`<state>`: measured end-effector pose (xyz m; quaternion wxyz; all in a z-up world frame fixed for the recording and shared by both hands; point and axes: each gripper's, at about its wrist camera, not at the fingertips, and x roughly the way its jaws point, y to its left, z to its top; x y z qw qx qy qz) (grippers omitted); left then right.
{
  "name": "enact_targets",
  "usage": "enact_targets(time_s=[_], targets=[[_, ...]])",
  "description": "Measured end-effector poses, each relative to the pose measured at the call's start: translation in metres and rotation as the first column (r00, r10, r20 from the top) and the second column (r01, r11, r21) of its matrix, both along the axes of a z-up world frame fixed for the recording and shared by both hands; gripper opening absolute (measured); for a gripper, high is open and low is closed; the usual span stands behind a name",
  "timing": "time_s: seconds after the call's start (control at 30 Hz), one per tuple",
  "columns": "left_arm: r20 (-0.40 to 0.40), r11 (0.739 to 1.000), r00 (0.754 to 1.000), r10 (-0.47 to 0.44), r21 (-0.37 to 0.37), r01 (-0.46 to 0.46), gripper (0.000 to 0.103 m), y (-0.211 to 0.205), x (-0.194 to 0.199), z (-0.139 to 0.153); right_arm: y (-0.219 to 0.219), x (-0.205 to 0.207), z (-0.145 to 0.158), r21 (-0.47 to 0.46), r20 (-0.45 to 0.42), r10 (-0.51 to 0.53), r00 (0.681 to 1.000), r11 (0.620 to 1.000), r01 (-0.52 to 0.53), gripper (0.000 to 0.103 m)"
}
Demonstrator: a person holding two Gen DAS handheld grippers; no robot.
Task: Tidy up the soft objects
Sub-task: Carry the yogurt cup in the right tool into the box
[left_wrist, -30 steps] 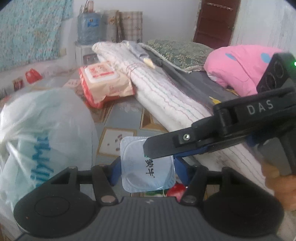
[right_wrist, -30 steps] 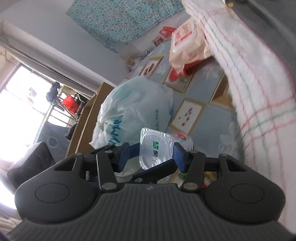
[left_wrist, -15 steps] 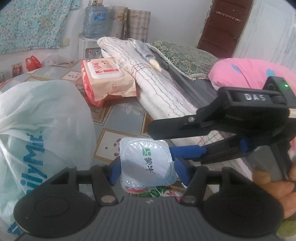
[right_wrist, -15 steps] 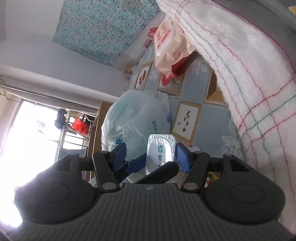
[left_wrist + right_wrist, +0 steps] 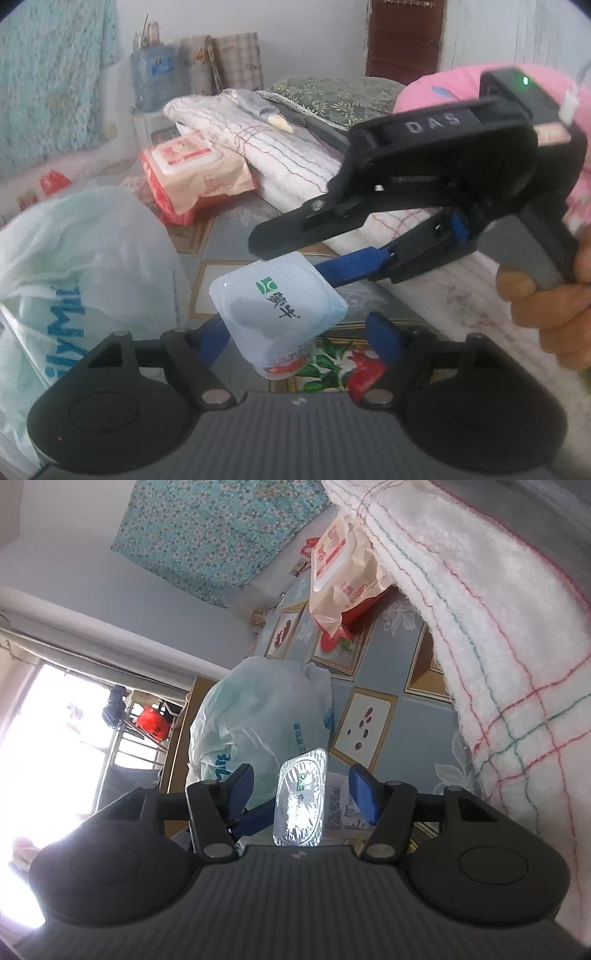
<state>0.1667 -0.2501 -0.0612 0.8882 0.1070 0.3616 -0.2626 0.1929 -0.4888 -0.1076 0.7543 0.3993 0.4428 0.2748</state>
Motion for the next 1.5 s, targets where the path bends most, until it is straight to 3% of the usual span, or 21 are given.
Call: enact_targets(time_s=[0.17,0.23,0.33,0.53,0.73,0.83,1.03,1.17,1.27,1.43,1.5], targets=[[0.051,0.999,0.998,0.034,0.036,-0.036,0.069,-0.001,0.000,-0.004,0.012,-0.001,0.001,-0.074,0.030,0.009,1.000,0.997,-0.007,0.043],[0.052,0.998,0.997,0.049,0.024,-0.050,0.069,0.002,0.001,-0.004,0.015,-0.001,0.002,-0.108,0.040,0.010,0.999,0.994,-0.005,0.035],[0.048,0.998,0.997,0.065,-0.002,-0.065,0.068,0.005,0.002,-0.002,0.017,-0.002,0.004,-0.131,0.061,0.011,0.998,0.991,-0.003,0.030],[0.092,0.996,0.992,0.081,-0.035,-0.078,0.067,0.013,-0.009,0.016,0.024,-0.011,0.019,-0.148,0.086,0.029,0.996,0.989,-0.016,0.029],[0.169,0.990,0.976,0.134,-0.071,-0.124,0.067,0.034,-0.030,0.053,0.044,-0.022,0.064,-0.156,0.179,0.076,0.981,0.987,-0.048,0.029],[0.218,0.980,0.956,0.193,-0.086,-0.179,0.067,0.056,-0.043,0.077,0.067,-0.025,0.092,-0.158,0.236,0.130,0.963,0.983,-0.094,0.029],[0.305,0.938,0.887,0.346,-0.114,-0.326,0.067,0.128,-0.071,0.123,0.155,-0.019,0.146,-0.161,0.342,0.295,0.892,0.954,-0.254,0.030],[0.296,0.895,0.845,0.446,-0.124,-0.429,0.067,0.185,-0.083,0.141,0.230,-0.011,0.166,-0.165,0.351,0.414,0.840,0.910,-0.380,0.031],[0.233,0.855,0.822,0.519,-0.136,-0.501,0.067,0.229,-0.084,0.142,0.287,0.001,0.168,-0.189,0.309,0.499,0.809,0.866,-0.462,0.032],[0.043,0.780,0.786,0.616,-0.169,-0.602,0.067,0.289,-0.075,0.119,0.364,0.015,0.152,-0.260,0.190,0.621,0.761,0.779,-0.571,0.032],[-0.033,0.762,0.778,0.627,-0.182,-0.622,0.067,0.306,-0.070,0.109,0.388,0.018,0.144,-0.310,0.141,0.661,0.737,0.737,-0.601,0.033]])
